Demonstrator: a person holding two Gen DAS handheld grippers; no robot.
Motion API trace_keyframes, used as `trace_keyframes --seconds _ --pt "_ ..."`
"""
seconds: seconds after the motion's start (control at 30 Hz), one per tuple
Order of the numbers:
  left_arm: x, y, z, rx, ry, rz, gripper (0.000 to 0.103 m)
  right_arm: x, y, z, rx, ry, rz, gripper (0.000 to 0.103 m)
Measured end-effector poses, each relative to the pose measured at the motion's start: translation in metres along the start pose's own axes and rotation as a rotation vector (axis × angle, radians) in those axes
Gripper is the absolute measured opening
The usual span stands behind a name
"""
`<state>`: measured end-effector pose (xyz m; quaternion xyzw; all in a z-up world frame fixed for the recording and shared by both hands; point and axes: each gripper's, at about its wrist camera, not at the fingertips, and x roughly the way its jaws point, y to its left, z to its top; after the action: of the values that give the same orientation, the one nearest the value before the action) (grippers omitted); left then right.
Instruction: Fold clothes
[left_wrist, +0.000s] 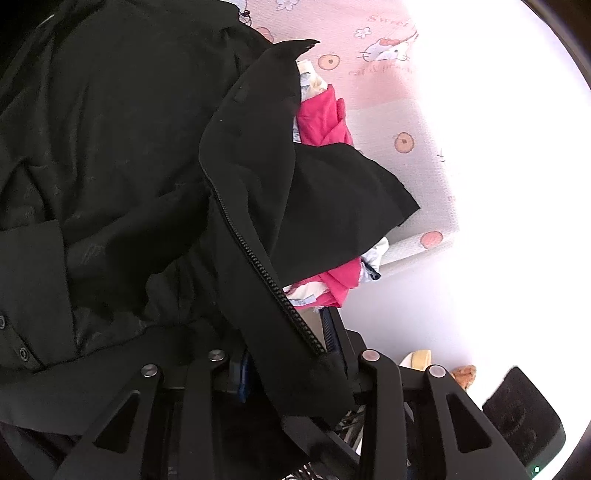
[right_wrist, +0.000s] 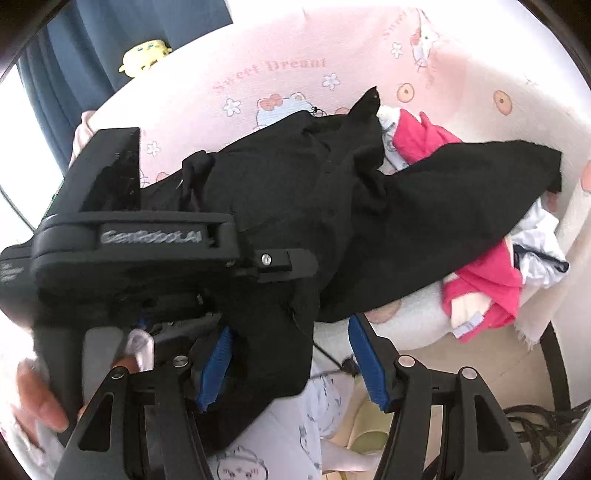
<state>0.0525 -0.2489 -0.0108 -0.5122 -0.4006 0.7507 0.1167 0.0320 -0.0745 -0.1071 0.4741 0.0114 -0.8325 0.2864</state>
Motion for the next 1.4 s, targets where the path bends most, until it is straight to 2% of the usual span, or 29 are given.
trace_keyframes --seconds 0.17,0.23,0.3,0.33,0.37,0.5,0.6,0.67,0.77,0.83,0.9,0.97,1.2,1.27,1.33,1.4 --pt "-0.009 0.006 0.003 0.005 0.008 -0.017 0.03 0.028 -0.002 0.008 0.006 0.053 -0.02 0.061" --pt "-0.012 0.009 0.005 0.004 0.003 -0.025 0.03 0.029 -0.006 0.011 0.037 0.025 -0.003 0.058" --pt "-0.012 0.011 0.005 -0.005 0.011 -0.045 0.03 0.027 -0.008 0.012 0.073 -0.011 0.011 0.04" --pt "-0.011 0.01 0.005 -0.006 0.012 -0.046 0.03 0.025 -0.007 0.012 0.087 -0.02 0.019 0.027" --pt "-0.01 0.008 0.005 0.002 0.013 -0.038 0.03 0.026 -0.005 0.012 0.085 -0.021 0.009 0.021" --pt "-0.006 -0.011 0.001 0.067 0.025 -0.018 0.03 0.024 -0.007 0.011 0.116 -0.005 -0.021 0.014" --pt "0.007 -0.03 -0.006 0.108 0.064 -0.009 0.03 0.019 -0.033 0.0 0.227 0.012 -0.002 0.013" --pt "0.023 -0.042 -0.013 0.149 0.101 0.034 0.03 0.017 -0.053 -0.012 0.301 0.02 0.003 0.013" --pt "0.054 -0.052 -0.024 0.196 0.156 0.148 0.03 0.027 -0.077 -0.031 0.362 0.048 -0.003 0.013" --pt "0.071 -0.059 -0.034 0.244 0.181 0.254 0.03 0.036 -0.089 -0.042 0.4 0.072 0.007 0.013" --pt "0.08 -0.063 -0.04 0.275 0.188 0.313 0.03 0.043 -0.1 -0.051 0.45 0.092 0.039 0.013" --pt "0.083 -0.062 -0.042 0.267 0.196 0.341 0.03 0.046 -0.107 -0.056 0.48 0.105 0.068 0.014" --pt "0.086 -0.068 -0.031 0.138 0.189 0.341 0.033 0.044 -0.11 -0.058 0.452 0.114 0.068 0.031" --pt "0.077 -0.069 -0.027 0.093 0.174 0.318 0.041 0.046 -0.112 -0.06 0.457 0.126 0.073 0.033" --pt "0.062 -0.071 -0.027 0.057 0.152 0.272 0.057 0.05 -0.114 -0.062 0.467 0.143 0.079 0.033" --pt "0.042 -0.073 -0.026 0.009 0.124 0.202 0.062 0.053 -0.116 -0.064 0.473 0.157 0.081 0.034"
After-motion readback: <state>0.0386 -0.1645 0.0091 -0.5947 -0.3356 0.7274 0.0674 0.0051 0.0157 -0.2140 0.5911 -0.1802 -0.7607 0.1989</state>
